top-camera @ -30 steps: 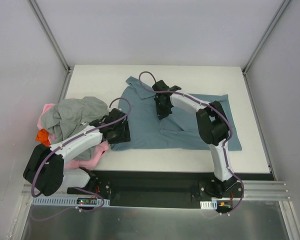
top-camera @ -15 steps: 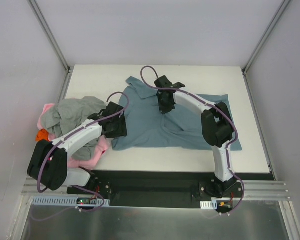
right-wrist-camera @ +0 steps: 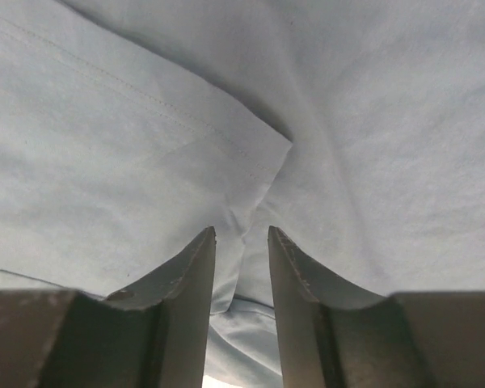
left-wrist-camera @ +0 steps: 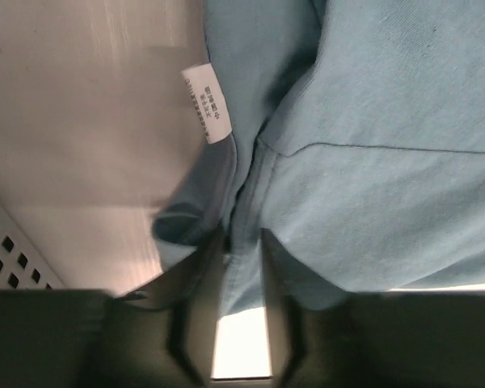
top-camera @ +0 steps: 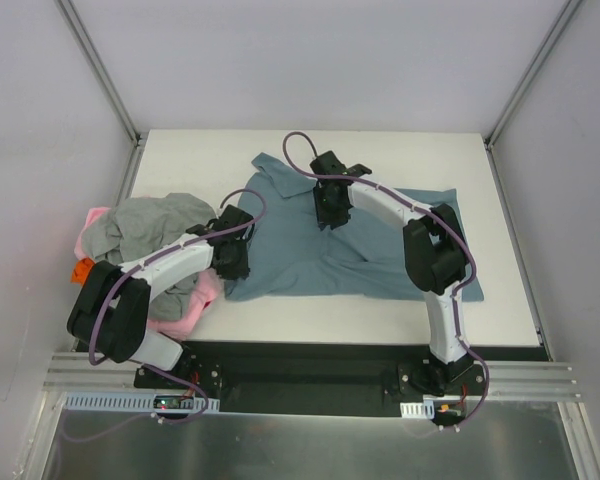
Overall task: Fold and stack the t-shirts
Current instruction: Fold the flattened tshirt in 1/3 of the way
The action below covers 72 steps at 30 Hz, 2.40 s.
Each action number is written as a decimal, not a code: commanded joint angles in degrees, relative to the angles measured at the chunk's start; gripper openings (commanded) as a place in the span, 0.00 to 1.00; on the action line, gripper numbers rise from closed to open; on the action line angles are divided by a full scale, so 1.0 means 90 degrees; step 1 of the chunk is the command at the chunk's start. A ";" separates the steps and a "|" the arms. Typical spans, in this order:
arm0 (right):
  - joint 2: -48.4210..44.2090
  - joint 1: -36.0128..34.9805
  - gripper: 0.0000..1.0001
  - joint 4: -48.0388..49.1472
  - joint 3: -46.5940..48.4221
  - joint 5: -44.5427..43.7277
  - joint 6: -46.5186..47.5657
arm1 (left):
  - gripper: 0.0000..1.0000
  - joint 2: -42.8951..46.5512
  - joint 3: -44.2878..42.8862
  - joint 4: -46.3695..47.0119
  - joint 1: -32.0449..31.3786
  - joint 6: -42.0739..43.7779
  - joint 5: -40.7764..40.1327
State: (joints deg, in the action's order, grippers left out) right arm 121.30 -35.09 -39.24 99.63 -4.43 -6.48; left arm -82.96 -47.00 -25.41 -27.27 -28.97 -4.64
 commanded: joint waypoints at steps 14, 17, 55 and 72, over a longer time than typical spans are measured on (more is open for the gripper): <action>-0.1622 0.0022 0.41 -0.0337 -0.0748 0.0189 -0.0022 | 0.14 0.0409 -0.0510 -0.0048 0.0149 0.0338 -0.0050; -0.1583 0.0022 0.40 -0.0337 -0.0826 0.0218 -0.0071 | 0.12 0.0137 -0.0549 -0.0038 0.0149 0.0289 -0.0021; -0.1739 0.0032 0.41 -0.0317 -0.1022 0.0218 -0.0003 | 0.00 -0.0284 -0.0373 0.0098 0.0217 0.0104 -0.0050; -0.1885 0.0100 0.41 -0.0278 -0.1305 0.0179 -0.0022 | 0.00 -0.0713 -0.1076 0.0274 0.0227 0.1216 -0.0207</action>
State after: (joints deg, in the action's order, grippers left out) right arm 108.03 -34.83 -41.25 88.60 -2.24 -6.74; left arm -87.50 -55.68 -23.09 -25.78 -22.06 -5.08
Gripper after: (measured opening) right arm 0.408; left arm 0.008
